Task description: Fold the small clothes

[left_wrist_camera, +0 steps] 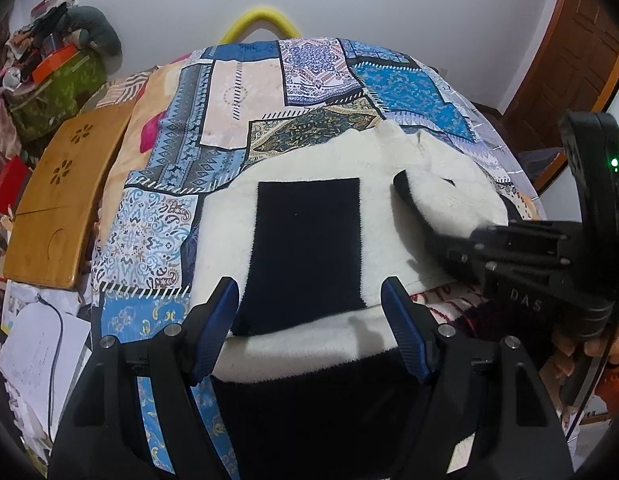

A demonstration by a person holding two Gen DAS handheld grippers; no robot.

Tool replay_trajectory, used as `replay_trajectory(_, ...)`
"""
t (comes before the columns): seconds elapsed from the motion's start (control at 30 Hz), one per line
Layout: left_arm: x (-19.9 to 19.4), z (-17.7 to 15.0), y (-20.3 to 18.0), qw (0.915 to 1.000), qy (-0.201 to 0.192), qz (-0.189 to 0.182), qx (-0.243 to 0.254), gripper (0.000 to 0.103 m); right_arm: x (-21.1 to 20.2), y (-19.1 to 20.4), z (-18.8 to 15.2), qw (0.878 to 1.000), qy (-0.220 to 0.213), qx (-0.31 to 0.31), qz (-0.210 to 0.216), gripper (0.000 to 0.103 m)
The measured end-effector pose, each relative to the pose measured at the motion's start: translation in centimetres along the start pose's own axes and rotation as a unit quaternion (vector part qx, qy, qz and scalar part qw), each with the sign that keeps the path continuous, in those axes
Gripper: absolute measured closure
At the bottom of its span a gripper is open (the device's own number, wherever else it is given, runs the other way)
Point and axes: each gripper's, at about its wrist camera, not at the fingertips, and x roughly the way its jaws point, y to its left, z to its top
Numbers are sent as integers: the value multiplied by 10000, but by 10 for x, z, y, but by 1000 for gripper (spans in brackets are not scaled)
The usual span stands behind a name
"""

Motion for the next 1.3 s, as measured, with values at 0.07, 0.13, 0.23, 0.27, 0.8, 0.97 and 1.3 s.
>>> replay_trajectory(0.07,-1,0,0,10000,0,3,-4,30,-1,-1,-2,9998,95,95,117,77)
replay_trajectory(0.13,-2,0,0,10000,-4,-9,-1,30,-7,-4,-5,9997,57,190,169,64)
replay_trajectory(0.23,-3,2,-3,10000,-14,-10,33,30,-21,-13,-8,9993,-81,314,185,58)
replay_trajectory(0.27,-3,3,-5,10000,-20,-8,57,30,-25,-16,-9,9991,-104,359,209,58)
replay_trajectory(0.8,11,17,-79,9973,87,-83,723,30,-111,-99,-40,9921,-864,602,-682,57)
replay_trajectory(0.97,33,17,-107,9930,286,28,1146,25,-118,-127,-57,9901,-822,848,-753,57)
replay_trajectory(1.3,78,19,-127,9852,665,387,1529,23,-104,-162,-84,9884,-583,1242,-657,57)
